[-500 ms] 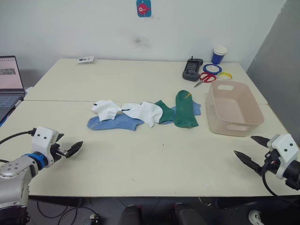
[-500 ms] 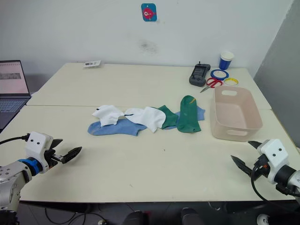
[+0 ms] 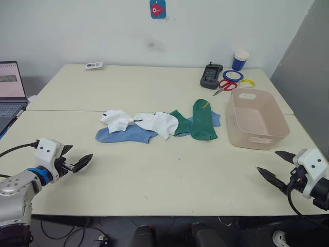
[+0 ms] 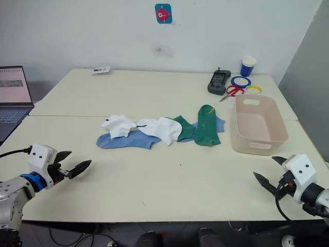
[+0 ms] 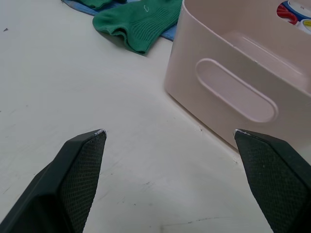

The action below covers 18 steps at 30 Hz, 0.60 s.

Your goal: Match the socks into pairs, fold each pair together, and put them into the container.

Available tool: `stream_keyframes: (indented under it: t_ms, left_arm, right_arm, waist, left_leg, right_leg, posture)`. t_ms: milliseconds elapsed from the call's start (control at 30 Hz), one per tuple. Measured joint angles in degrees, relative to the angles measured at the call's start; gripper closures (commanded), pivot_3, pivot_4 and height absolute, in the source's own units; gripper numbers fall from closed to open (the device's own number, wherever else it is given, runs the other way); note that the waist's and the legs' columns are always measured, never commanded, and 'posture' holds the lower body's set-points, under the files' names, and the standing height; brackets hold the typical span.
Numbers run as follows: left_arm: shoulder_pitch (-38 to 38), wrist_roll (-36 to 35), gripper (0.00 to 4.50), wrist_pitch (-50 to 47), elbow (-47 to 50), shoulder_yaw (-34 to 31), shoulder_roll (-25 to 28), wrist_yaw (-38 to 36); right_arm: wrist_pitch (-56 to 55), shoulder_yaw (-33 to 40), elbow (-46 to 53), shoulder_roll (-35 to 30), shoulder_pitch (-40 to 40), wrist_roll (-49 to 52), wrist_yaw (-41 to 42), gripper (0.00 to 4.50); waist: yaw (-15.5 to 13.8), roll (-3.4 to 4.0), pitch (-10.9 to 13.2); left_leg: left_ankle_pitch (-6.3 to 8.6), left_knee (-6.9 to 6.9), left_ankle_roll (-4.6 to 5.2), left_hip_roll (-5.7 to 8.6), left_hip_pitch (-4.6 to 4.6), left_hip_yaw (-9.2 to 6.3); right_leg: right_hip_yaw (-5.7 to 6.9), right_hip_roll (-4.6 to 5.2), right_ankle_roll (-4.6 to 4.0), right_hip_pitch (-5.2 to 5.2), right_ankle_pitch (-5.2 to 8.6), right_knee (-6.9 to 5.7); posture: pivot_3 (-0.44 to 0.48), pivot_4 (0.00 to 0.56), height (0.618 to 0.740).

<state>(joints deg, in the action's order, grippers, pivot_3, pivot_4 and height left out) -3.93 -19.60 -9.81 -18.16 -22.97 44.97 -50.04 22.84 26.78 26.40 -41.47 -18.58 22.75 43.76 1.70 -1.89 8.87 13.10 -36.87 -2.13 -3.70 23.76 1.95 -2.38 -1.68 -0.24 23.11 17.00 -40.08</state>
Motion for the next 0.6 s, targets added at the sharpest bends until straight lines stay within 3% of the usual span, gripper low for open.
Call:
stream_keyframes:
  t_ms: [600]
  left_arm:
    - [-0.44, -0.88, 0.03, 3.9, -4.48, 0.0, 0.64, -7.39]
  right_arm:
    - [0.0, 1.33, 1.03, 0.72, -0.77, 1.46, -0.05, 0.0]
  waist:
    - [0.05, 0.0, 0.0]
  left_leg:
    - [0.0, 0.0, 0.0, -0.01, 0.0, 0.0]
  right_leg:
    - [0.0, 0.0, 0.0, 0.0, 0.0, 0.0]
  posture:
    - [0.0, 0.15, 0.732]
